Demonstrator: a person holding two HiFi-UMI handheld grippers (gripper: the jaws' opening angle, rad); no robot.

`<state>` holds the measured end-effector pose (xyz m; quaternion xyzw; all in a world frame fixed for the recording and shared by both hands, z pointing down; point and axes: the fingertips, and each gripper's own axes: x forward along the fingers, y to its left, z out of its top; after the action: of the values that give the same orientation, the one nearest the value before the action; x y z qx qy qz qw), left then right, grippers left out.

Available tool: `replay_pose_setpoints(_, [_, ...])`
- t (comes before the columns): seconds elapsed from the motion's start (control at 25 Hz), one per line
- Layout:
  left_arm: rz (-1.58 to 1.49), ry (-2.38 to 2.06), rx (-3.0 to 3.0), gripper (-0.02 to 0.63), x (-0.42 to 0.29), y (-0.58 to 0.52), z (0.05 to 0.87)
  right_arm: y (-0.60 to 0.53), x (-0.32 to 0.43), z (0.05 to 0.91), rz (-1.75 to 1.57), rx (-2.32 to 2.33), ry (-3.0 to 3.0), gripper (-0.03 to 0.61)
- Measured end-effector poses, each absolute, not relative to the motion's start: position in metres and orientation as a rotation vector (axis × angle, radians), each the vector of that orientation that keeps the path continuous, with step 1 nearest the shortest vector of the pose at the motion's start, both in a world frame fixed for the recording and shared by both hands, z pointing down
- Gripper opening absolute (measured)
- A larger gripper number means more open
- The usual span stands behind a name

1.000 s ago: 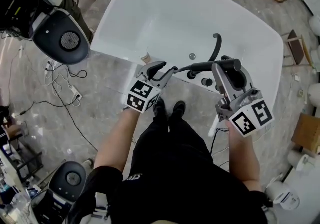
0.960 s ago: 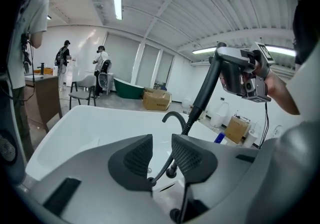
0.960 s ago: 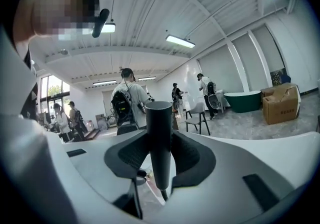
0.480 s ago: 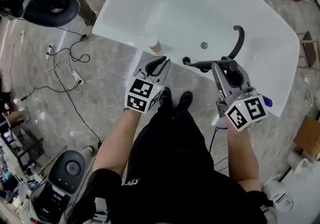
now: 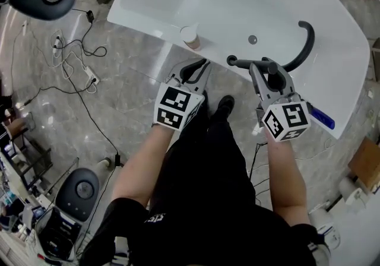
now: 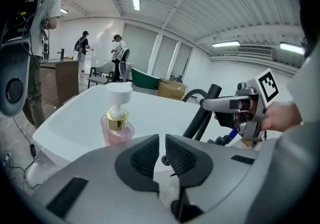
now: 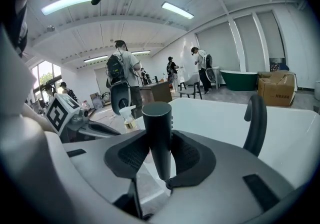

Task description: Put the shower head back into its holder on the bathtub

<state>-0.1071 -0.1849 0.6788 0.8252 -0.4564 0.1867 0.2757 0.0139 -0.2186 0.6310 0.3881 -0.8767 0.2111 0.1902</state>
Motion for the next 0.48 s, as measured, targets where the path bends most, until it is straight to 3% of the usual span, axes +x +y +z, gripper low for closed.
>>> replay_pose_setpoints(0.48, [0.525, -1.272, 2.134, 0.049, -0.135, -0.180, 0.696, -0.231, -0.001, 0.704, 0.600, 1.053, -2.341, 0.147])
